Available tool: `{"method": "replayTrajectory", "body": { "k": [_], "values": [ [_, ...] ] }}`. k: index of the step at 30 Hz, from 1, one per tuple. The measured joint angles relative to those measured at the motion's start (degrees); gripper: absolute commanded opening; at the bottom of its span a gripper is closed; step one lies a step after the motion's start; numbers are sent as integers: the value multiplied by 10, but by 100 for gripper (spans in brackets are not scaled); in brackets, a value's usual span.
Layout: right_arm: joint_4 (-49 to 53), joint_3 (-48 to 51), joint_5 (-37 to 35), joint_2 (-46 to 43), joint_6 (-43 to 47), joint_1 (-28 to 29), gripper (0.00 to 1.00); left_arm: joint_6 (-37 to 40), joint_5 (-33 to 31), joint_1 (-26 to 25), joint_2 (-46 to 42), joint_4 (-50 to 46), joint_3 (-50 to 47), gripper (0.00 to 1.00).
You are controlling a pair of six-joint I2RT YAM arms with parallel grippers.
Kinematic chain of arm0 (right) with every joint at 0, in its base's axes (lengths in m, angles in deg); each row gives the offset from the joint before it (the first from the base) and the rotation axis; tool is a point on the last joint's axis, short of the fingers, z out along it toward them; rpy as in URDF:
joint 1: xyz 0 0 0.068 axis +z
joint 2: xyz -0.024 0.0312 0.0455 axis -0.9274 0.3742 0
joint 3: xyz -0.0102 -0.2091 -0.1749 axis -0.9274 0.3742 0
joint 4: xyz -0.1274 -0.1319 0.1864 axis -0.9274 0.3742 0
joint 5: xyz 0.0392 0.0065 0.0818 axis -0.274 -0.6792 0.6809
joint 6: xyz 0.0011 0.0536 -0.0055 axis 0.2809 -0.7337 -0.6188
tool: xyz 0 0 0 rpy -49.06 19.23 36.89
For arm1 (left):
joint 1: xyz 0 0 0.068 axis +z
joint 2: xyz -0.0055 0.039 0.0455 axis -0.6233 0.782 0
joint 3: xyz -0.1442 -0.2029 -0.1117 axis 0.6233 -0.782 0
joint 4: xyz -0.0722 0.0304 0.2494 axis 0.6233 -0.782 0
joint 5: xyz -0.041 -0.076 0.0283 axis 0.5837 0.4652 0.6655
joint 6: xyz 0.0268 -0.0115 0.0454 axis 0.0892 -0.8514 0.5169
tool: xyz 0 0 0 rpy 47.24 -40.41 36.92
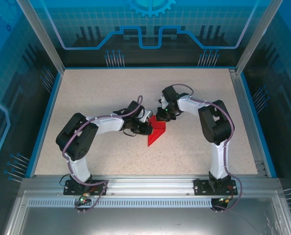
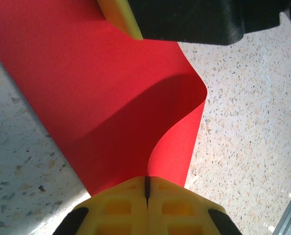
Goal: Fold a paper plane with a square sheet of paper (pick it up from the middle)
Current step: Third fold the triangle at the center of the table.
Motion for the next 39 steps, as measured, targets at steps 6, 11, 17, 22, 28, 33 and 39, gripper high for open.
{"method": "replayTrajectory", "body": {
  "k": [6, 11, 17, 22, 28, 33, 39],
  "values": [
    [0, 0, 0, 0, 0, 0, 13, -7, 0, 0, 1, 0, 0, 0],
    [0, 0, 0, 0, 0, 0, 13, -16, -2, 0, 2, -1, 0, 0],
    [0, 0, 0, 0, 0, 0, 13, -16, -10, 0, 3, -3, 0, 0],
    [0, 0, 0, 1, -1, 0, 13, -17, -11, 0, 12, -3, 0, 0],
    [-1, 0, 0, 1, -4, 0, 13, -24, -12, 0, 20, -3, 0, 0],
    [-1, 0, 0, 1, -5, 0, 13, -27, -16, 0, 20, -3, 0, 0],
    [-1, 0, 0, 1, -5, 0, 13, -30, -17, 0, 20, 0, 0, 0]
  ]
}}
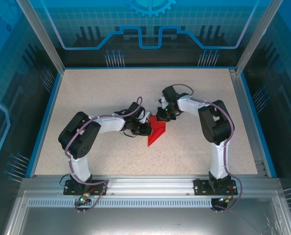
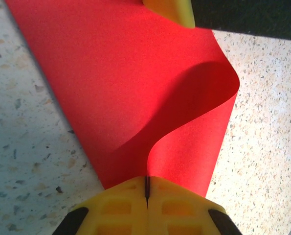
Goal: Fold a paper plane with a square sheet of paper (pick it up from the middle)
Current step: Third fold the triangle at the center of the table.
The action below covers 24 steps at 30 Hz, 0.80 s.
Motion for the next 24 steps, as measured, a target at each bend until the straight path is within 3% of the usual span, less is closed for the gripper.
{"method": "replayTrajectory", "body": {
  "k": [24],
  "values": [
    [-2, 0, 1, 1, -9, 0, 14, 0, -5, 0, 2, 2, -1, 0]
  ]
}}
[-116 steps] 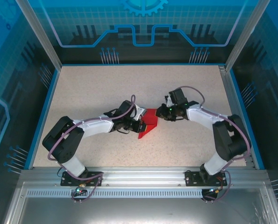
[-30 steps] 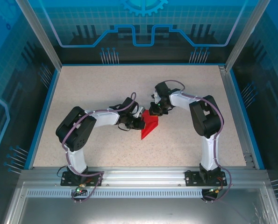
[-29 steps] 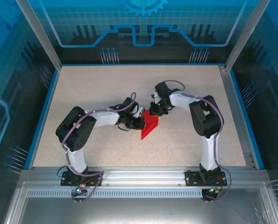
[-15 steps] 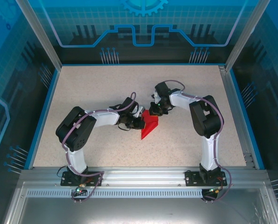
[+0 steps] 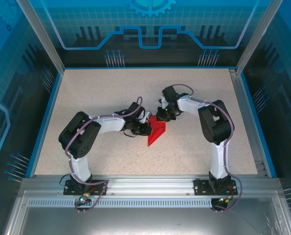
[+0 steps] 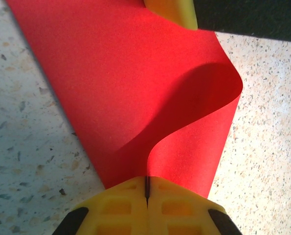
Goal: Fold a paper plane with a square sheet of paper (pick it up from the middle)
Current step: Third fold the triangle at the center of the table.
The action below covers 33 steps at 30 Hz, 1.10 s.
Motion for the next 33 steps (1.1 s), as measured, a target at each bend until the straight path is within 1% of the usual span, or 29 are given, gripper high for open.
{"method": "replayTrajectory", "body": {
  "k": [14, 17, 21, 26, 28, 32, 33],
  "values": [
    [-14, 14, 6, -12, -26, -1, 17, 0, -4, 1, 6, 6, -4, 0],
    [-16, 29, 7, -31, -31, -4, 19, 0, -4, 1, 6, 6, -4, 0],
    [-28, 58, 6, -83, -38, -13, 19, 0, -4, 1, 6, 6, -5, 0],
    [-65, 125, 11, -165, -56, -16, 13, 0, -4, 1, 6, 7, -5, 0],
    [-93, 169, 20, -202, -70, -16, 10, 0, -4, 1, 6, 9, -6, 0],
    [-169, 271, 43, -269, -115, -9, 0, 0, -3, 1, 6, 11, -7, 0],
    [-194, 299, 50, -283, -130, -2, 0, 0, -3, 1, 6, 11, -7, 0]
  ]
}}
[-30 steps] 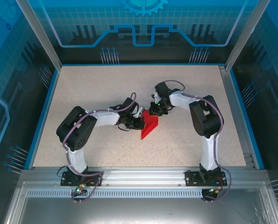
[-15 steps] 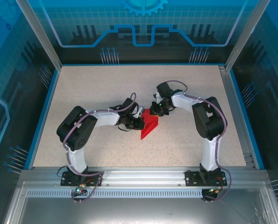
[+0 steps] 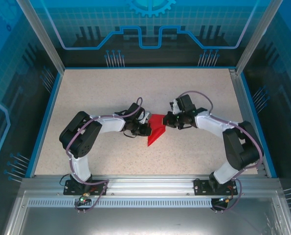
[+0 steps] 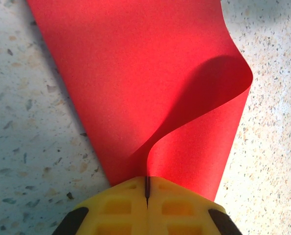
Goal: Fold a paper plane with a square sheet of paper (pick it up from the middle)
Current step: Third fold the triangle at the center of the table.
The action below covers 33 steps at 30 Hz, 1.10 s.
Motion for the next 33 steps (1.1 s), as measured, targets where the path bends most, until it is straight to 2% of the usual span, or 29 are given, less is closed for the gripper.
{"method": "replayTrajectory", "body": {
  "k": [5, 12, 20, 33],
  "values": [
    [-106, 93, 16, -16, -80, 68, 0, 0, 0, 0, 0, 0, 0, 0],
    [-194, 111, 5, 0, -150, 160, 0, 0, 0, 0, 0, 4, -2, 0],
    [-243, 111, -9, 51, -186, 167, 0, 0, 0, 1, 0, 8, -5, 0],
    [-274, 116, -16, 78, -194, 167, 0, 0, 1, 1, 0, 9, -5, 0]
  ]
}}
